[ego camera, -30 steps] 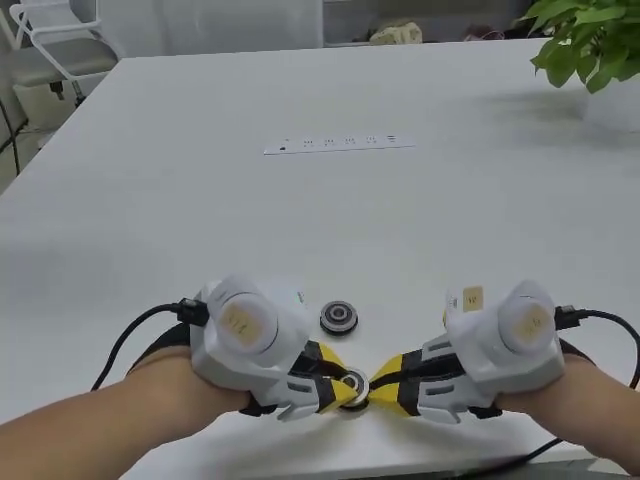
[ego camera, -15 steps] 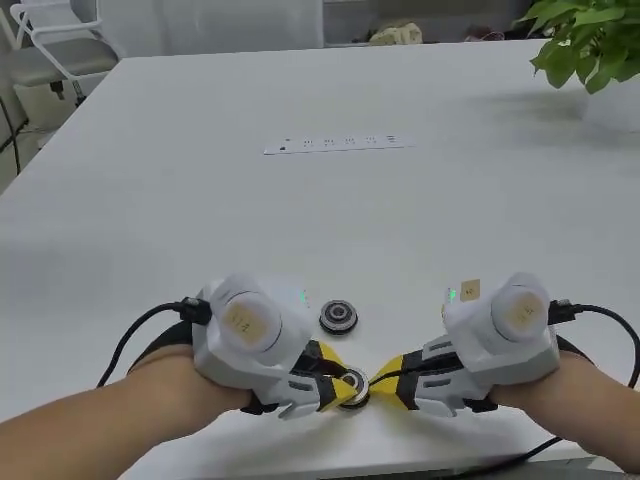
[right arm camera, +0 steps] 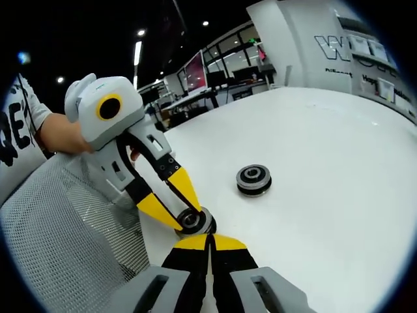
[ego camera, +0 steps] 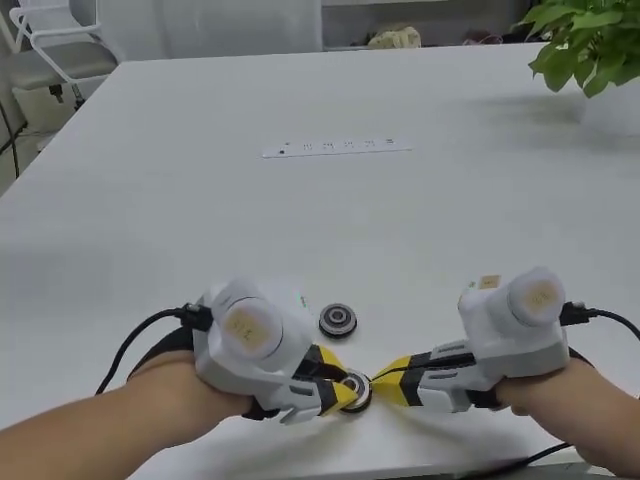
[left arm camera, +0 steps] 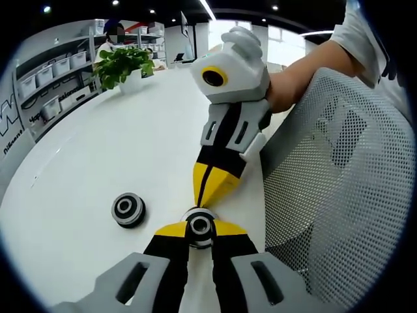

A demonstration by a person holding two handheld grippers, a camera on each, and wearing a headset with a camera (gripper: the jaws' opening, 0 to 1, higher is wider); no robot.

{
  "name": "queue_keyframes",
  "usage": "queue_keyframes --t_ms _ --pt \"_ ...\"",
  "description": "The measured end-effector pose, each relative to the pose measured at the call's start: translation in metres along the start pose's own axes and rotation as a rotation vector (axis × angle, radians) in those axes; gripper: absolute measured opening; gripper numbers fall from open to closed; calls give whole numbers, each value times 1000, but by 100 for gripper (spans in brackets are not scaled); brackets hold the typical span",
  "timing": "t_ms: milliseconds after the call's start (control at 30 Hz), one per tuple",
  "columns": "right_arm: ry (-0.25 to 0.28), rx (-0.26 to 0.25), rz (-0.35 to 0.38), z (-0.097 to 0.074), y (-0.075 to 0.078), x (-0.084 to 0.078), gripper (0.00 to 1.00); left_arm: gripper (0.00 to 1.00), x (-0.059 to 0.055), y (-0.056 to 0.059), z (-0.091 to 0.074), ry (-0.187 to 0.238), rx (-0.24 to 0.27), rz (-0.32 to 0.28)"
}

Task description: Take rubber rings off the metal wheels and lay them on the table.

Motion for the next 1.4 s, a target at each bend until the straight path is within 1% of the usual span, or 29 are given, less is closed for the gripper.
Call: queue_keyframes --t_ms 133,233,333,467,567,767,1067,1400 --pt "38 19 66 -2 0 1 0 7 0 0 0 0 4 -1" --pt "39 21 75 -2 -1 0 0 7 0 0 0 1 4 -3" --pt "49 33 100 -2 -2 0 0 7 0 0 0 1 5 -3" --pt "51 34 97 -3 -2 0 0 7 0 0 1 0 5 -4" --pt "56 39 119 -3 -2 -1 0 7 0 1 1 -1 5 -4" --pt "59 42 114 -2 -3 0 0 7 1 1 1 -4 6 1" --pt "69 68 116 -1 -6 1 0 7 1 1 1 -9 7 8" --pt "68 80 115 1 -8 2 0 7 0 1 1 -9 6 5"
Point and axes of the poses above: the centre of the closed fingertips' face, and the gripper's own axes: z roughly forward along the fingers, y roughly to its right, x roughly out of its top, the point moved 10 cm from there along -z, roughly backward along the fingers, and after that the axes turned 6 degrees about -x, right-handed, at the moved point
